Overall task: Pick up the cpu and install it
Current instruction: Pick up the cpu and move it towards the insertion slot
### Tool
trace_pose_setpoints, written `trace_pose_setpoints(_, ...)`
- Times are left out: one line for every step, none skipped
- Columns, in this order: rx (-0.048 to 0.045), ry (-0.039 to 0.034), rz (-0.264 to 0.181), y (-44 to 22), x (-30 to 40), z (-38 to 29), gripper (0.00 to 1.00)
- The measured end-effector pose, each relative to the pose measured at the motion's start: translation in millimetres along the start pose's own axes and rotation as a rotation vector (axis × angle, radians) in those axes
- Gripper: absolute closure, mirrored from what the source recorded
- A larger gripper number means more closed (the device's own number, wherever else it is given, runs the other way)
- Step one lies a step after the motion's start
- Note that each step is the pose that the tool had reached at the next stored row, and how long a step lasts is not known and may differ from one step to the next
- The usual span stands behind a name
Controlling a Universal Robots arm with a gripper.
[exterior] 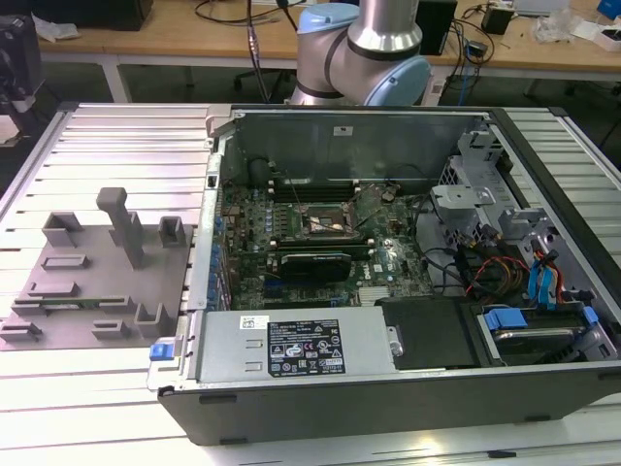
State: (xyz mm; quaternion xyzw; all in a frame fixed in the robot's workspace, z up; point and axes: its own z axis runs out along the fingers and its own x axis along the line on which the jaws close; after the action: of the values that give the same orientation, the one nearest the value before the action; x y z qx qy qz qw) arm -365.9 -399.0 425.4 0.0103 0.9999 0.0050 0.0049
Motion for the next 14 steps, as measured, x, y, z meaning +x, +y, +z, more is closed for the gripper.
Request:
trace_pose_setpoints(0.0000,0.0000,0.000,0.0,-1.8,0.0,0.45)
trace_pose_setpoints(0.0001,0.0000,0.000,0.1,-3.4,0.0,0.45)
trace_pose_setpoints(0.0000,0.0001,0.000,0.1,-4.5,0.0,0.45)
trace_pose_setpoints(0.0001,0.0000,0.000,0.1,-6.1,0.0,0.45)
trace_pose_setpoints(0.0000,0.0000,0.000,0.2,-7.4,0.1,0.45)
trace_pose_setpoints(-0.0001,-0.0001,0.000,0.2,-9.0,0.1,0.45)
trace_pose_setpoints(-0.0001,-0.0001,0.000,0.2,-10.5,0.2,0.45)
trace_pose_setpoints(0.0000,0.0000,0.000,0.3,-13.0,0.1,0.45)
trace_pose_setpoints(0.0000,0.0000,0.000,0.3,-15.3,0.2,0.45)
trace_pose_setpoints(-0.0001,0.0000,0.000,0.4,-17.1,0.2,0.45)
trace_pose_setpoints(0.0000,0.0001,0.000,0.4,-20.2,0.2,0.45)
trace_pose_setpoints(0.0000,0.0001,0.000,0.4,-21.6,0.2,0.45)
trace_pose_setpoints(0.0000,0.0000,0.000,0.4,-23.4,0.2,0.45)
trace_pose_setpoints(0.0000,0.0000,0.000,0.5,-25.4,0.2,0.45)
